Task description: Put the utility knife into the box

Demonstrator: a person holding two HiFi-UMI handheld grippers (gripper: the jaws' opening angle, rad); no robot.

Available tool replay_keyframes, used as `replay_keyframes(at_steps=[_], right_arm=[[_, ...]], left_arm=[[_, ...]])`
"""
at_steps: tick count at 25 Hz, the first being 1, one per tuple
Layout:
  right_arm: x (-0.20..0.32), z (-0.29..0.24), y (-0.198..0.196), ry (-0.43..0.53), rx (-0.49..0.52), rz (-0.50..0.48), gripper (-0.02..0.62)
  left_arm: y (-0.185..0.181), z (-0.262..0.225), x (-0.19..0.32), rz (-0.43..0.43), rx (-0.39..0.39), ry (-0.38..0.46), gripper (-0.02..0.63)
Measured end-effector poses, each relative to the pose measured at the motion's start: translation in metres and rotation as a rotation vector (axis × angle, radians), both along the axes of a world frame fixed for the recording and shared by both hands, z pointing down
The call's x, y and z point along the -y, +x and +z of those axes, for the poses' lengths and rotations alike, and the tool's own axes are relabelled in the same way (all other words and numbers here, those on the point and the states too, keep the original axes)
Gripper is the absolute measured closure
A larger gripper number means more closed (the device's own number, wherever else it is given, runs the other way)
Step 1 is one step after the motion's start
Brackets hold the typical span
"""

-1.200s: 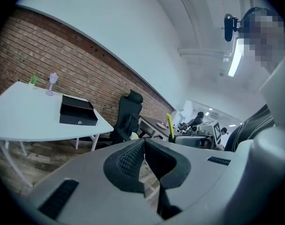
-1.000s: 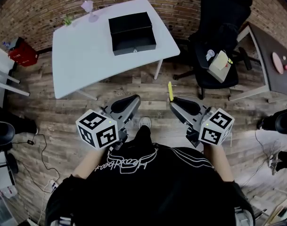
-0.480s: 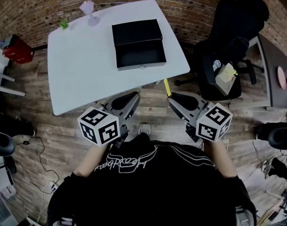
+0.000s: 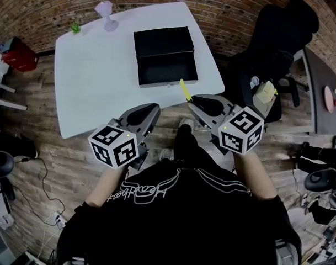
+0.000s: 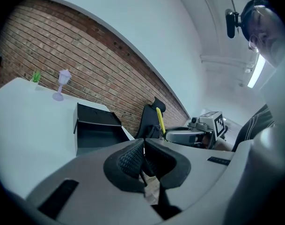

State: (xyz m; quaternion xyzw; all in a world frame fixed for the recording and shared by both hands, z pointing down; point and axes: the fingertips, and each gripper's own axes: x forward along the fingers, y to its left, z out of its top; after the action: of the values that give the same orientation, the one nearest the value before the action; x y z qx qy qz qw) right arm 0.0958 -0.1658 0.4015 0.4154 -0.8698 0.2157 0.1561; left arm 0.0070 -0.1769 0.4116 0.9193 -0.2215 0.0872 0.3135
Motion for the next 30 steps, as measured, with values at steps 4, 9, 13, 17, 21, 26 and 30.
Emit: replay_keyframes(at_steps=[4,9,13,17,21,26,30], right_arm=[[0.029,0.009,-0.003,0.000,-0.039,-0.050,0.526],[0.067,0.027,-0.003,-0.041,-0.074,-0.116,0.526],[0.098,0.045,-0.001,-0.067,-0.103,-0.156,0.526],[0.123,0.065,-0.004,-0.100,-0.130,-0.193,0.526],[0.138,0.081,-0.006,-0.134,-0.152,-0.233,0.526],[0.150,0.108,-0.006,-0.166,-0.243,-0.300,0.526],[0.157,0.130,-0.010,-0.209,-0.299,-0.350,0.525]], left_arm=[[-0.003,0.002,0.015,-0.044,0.014,0.004,0.574],[-0.009,0.003,0.041,-0.110,0.042,-0.003,0.574],[-0.011,0.009,0.062,-0.167,0.050,-0.038,0.574],[-0.013,0.009,0.076,-0.193,0.069,-0.049,0.574],[-0.016,0.010,0.091,-0.227,0.068,-0.060,0.574],[-0.022,0.014,0.104,-0.275,0.069,-0.079,0.574],[-0.032,0.014,0.113,-0.311,0.070,-0.083,0.574]])
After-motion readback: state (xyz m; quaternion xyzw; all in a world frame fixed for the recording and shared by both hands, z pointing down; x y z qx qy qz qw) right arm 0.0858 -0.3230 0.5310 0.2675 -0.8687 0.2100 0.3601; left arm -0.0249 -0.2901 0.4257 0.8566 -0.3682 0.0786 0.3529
